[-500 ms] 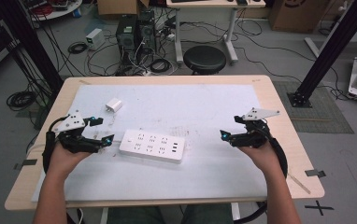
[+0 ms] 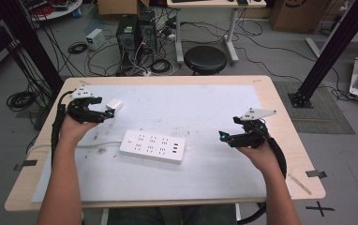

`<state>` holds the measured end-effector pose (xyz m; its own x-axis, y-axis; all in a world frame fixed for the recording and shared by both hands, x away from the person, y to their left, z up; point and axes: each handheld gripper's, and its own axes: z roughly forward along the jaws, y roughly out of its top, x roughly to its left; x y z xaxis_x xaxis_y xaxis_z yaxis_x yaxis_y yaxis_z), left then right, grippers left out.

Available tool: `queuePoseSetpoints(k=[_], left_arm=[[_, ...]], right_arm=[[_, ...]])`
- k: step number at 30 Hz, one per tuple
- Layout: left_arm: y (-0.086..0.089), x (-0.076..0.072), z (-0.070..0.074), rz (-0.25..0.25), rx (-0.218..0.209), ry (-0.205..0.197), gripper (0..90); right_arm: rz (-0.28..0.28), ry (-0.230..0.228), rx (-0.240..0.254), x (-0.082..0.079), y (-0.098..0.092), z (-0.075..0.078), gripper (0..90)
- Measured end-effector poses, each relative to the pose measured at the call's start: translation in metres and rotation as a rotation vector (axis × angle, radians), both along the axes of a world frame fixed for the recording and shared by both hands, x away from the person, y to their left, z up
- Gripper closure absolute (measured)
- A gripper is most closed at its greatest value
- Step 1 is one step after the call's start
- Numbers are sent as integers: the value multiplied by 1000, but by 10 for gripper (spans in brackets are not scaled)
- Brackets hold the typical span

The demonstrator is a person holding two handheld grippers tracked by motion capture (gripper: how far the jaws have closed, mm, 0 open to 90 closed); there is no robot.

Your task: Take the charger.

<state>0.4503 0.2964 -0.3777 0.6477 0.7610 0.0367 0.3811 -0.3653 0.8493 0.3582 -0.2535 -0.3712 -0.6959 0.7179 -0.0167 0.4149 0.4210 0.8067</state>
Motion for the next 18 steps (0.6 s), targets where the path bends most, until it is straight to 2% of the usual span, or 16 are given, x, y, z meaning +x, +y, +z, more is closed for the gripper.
queuePoseSetpoints(k=[2, 3, 4, 5, 6, 7, 8, 9, 10, 12, 16, 18], left_arm=[[0, 0, 0, 0, 0, 0, 187], [-1, 14, -6, 13, 11, 16, 187], [-1, 14, -6, 13, 11, 16, 187], [0, 31, -16, 21, 30, 53, 188], [0, 36, -19, 27, 46, 64, 188], [1, 41, -23, 30, 37, 68, 188], [1, 41, -23, 30, 37, 68, 188], [3, 48, -30, 61, 13, 60, 187], [3, 48, -30, 61, 13, 60, 188], [7, 57, -45, 83, 20, 101, 188], [6, 62, -55, 93, 16, 122, 187], [4, 67, -60, 87, 32, 133, 188]], right_arm=[[-1, 2, -5, 0, 1, -1, 173], [-1, 2, -5, 0, 1, -1, 173], [-1, 2, -5, 0, 1, -1, 173], [-6, 10, -13, 1, 2, -3, 173], [-7, 10, -15, 1, 2, -3, 173], [-6, 13, -16, 1, 3, -3, 173], [-6, 9, -17, 1, 3, -3, 173], [-7, 11, -21, 0, 3, -3, 173], [-3, 8, -24, 0, 3, -3, 173], [-4, 11, -25, -1, 4, -4, 173], [-2, 17, -31, -1, 5, -7, 173], [-8, 24, -33, -2, 7, -7, 174]])
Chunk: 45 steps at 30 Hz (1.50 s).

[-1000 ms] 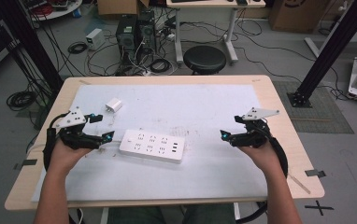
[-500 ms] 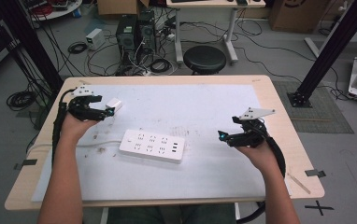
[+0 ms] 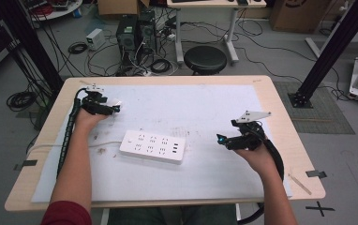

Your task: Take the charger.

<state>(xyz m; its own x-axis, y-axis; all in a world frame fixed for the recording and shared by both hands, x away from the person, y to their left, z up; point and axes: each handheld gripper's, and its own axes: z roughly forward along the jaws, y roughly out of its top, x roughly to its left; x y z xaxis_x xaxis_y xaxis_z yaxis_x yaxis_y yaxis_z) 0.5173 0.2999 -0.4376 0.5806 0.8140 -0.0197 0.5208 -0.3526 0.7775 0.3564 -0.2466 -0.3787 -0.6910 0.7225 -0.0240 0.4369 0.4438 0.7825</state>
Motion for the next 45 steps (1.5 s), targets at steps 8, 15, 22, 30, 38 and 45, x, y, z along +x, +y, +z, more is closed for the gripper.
queuePoseSetpoints(k=[8, 15, 22, 30, 38, 45], left_arm=[[-7, 11, -2, -7, 27, 15, 193], [-5, 12, -7, -7, 38, 43, 251], [-5, 11, -8, -10, 41, 47, 308], [-2, 11, -7, 9, 51, 59, 423], [-7, -6, 17, -14, 82, 18, 424], [-15, -55, 61, -85, 39, -69, 424]], right_arm=[[4, -4, -6, 0, 6, 1, 173], [6, -7, -10, 2, 7, 2, 173], [5, -6, -10, 3, 6, 1, 173], [-1, -3, -8, 3, 5, 2, 173], [9, -3, 4, 2, 4, 5, 174], [45, -13, 21, -5, 6, 10, 173]])
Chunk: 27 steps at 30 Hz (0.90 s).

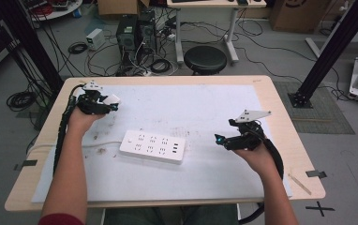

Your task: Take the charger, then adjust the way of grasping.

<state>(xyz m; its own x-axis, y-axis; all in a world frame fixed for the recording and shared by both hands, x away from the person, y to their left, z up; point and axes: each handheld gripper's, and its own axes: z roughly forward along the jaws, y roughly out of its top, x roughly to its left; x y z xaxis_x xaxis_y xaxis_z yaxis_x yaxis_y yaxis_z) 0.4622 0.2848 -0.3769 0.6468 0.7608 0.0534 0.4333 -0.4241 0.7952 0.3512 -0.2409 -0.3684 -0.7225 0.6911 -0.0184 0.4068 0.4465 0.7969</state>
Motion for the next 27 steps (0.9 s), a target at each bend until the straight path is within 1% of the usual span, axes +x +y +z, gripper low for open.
queuePoseSetpoints(k=[1, 2, 4, 5, 6, 7, 8, 10, 11, 12, 13, 14, 16, 17, 19, 20, 21, 22, 23, 24, 25, 26, 27], left_arm=[[0, 0, 0, 0, 0, 0, 424], [-3, -18, 9, -32, -8, -10, 425], [-7, -34, 15, -69, -17, -11, 425], [-10, -42, 17, -85, -10, -18, 424], [-10, -42, 17, -85, -10, -18, 424], [-13, -56, 21, -119, -11, -29, 424], [-15, -63, 23, -129, -14, -32, 425], [-15, -63, 23, -129, -14, -32, 424], [-22, -82, 26, -185, -11, -49, 424], [-25, -87, 28, -198, -8, -54, 424], [-25, -87, 28, -198, -8, -54, 425], [-33, -96, 30, -226, -5, -71, 425], [-39, -103, 32, -258, -1, -87, 424], [-45, -107, 32, -276, -8, -91, 424], [-57, -116, 32, -326, 6, -108, 424], [-64, -120, 31, -346, 7, -117, 424], [-70, -124, 30, -368, 3, -123, 424], [-74, -126, 29, -387, 15, -131, 424], [-82, -131, 27, -415, 15, -142, 424], [-82, -131, 27, -415, 15, -142, 425], [-99, -138, 20, -472, 30, -165, 424], [-99, -138, 20, -472, 30, -165, 424], [-112, -143, 14, -500, 41, -186, 425]], right_arm=[[8, -2, 3, -1, 1, 1, 173], [18, 1, 6, -2, 3, 2, 173], [30, -4, 4, -3, 5, 3, 173], [36, -1, 7, -4, 6, 4, 174], [43, 3, 6, -4, 7, 4, 174], [46, 2, 1, -4, 8, 4, 174], [48, 3, -1, -4, 9, 4, 173], [46, 5, 3, -4, 9, 4, 174], [53, 6, 2, -5, 10, 5, 173], [58, 5, 5, -6, 10, 5, 173], [58, 5, 5, -6, 10, 5, 173], [61, 10, 7, -7, 10, 6, 173], [68, 18, 15, -10, 11, 7, 173], [75, 25, 20, -11, 11, 7, 173], [95, 37, 30, -13, 13, 6, 173], [96, 47, 38, -15, 15, 5, 173], [111, 49, 42, -17, 18, 4, 173], [119, 60, 45, -19, 21, 3, 173], [126, 63, 48, -20, 23, 2, 174], [126, 63, 48, -20, 23, 2, 174], [157, 94, 81, -25, 33, -1, 173], [157, 94, 81, -25, 33, -1, 173], [166, 112, 111, -26, 38, -4, 173]])
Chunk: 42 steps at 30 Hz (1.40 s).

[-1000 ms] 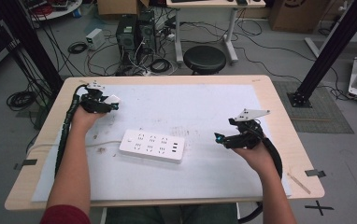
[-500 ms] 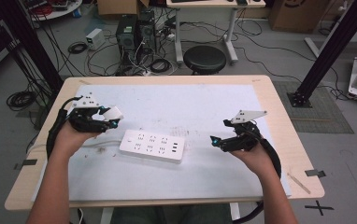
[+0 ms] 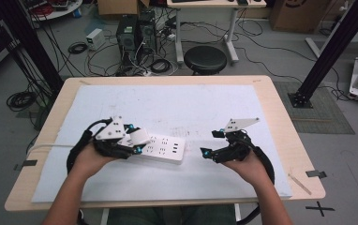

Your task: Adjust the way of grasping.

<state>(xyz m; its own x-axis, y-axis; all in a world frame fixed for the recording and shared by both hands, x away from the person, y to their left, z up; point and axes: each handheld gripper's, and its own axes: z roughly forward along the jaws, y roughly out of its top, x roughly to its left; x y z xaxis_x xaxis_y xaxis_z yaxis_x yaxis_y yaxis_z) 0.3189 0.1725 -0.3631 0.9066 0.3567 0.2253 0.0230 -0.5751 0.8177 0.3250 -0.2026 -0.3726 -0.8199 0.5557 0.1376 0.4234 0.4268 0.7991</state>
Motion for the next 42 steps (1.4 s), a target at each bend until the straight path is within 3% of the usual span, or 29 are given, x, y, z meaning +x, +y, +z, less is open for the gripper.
queuePoseSetpoints(k=[6, 8, 11, 14, 21, 27, 30, 34, 42], left_arm=[[-29, -13, -15, -67, 22, -44, 425], [-35, -16, -18, -77, 27, -61, 424], [-56, -30, -28, -114, 44, -152, 425], [-61, -32, -30, -119, 46, -182, 425], [-70, -40, -39, -140, 51, -235, 425], [-73, -45, -38, -152, 43, -263, 425], [-76, -47, -35, -153, 30, -297, 425], [-79, -48, -32, -160, 27, -309, 425], [-85, -48, -32, -165, 34, -315, 425]], right_arm=[[40, 114, 83, -3, 15, -13, 174], [40, 114, 83, -3, 15, -13, 174], [76, 179, 131, -6, 30, -26, 174], [88, 200, 162, -7, 34, -30, 174], [125, 301, 307, -5, 45, -42, 174], [131, 337, 349, -3, 52, -44, 174], [145, 363, 376, -2, 54, -46, 212], [160, 381, 407, -2, 56, -47, 259], [205, 387, 425, -3, 58, -47, 455]])
